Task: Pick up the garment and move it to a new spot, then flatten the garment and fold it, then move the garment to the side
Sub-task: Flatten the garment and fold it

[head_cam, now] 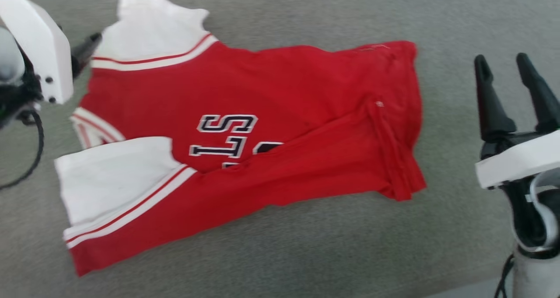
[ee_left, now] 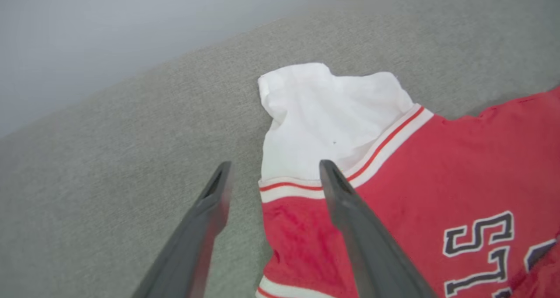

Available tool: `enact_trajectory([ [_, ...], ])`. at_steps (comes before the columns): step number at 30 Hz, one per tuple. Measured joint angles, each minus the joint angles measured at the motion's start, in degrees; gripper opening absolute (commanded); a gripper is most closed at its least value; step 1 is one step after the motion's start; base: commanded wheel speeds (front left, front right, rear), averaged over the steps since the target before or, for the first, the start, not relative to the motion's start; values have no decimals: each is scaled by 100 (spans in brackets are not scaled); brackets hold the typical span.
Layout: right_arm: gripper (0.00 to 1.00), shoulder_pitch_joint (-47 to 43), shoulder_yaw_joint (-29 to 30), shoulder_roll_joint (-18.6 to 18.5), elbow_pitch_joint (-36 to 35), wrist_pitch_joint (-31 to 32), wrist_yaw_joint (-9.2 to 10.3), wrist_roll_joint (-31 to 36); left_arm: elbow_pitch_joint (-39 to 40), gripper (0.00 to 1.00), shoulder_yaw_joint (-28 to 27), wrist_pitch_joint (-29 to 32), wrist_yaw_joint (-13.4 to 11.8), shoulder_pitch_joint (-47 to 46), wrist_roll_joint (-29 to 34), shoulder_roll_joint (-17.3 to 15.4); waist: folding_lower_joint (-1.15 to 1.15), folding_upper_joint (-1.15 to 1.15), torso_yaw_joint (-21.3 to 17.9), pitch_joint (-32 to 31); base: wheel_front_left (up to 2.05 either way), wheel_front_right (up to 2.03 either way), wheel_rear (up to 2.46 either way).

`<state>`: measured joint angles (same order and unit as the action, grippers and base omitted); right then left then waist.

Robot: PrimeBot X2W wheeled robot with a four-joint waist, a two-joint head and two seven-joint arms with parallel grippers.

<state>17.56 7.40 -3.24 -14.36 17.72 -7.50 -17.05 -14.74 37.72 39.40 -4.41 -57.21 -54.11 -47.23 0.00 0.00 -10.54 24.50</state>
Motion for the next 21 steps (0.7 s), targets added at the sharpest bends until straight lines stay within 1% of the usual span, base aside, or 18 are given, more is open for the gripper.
enact_trajectory([
  [3, 100, -18, -178, 9, 174, -427, 0, -9, -505, 100, 29, -78, 209, -297, 92, 89, 0, 0, -224, 78, 0, 0, 0],
  [5, 100, -58, -276, 22, 333, -627, -1, -172, -823, 100, 46, -125, 328, -481, 141, 145, 0, 0, -372, 141, 0, 0, 0],
  [9, 100, -115, -416, 24, 555, -847, -1, -371, -1415, 100, 124, -158, 520, -803, 229, 287, 0, 0, -623, 295, 0, 0, 0],
  [13, 100, -118, -549, 24, 706, -915, -1, -487, -1923, 100, 225, -75, 623, -1113, 436, 343, 0, 0, -826, 475, 0, 0, 0],
  [18, 100, -75, -828, 25, 797, -781, -1, -580, -2530, 100, 325, 92, 613, -1436, 568, 377, 0, 0, -1021, 703, 0, 0, 0],
  [21, 100, -29, -913, 29, 832, -667, -1, -603, -2842, 100, 319, 216, 535, -1645, 564, 452, 0, 0, -1099, 820, 0, 0, 0],
])
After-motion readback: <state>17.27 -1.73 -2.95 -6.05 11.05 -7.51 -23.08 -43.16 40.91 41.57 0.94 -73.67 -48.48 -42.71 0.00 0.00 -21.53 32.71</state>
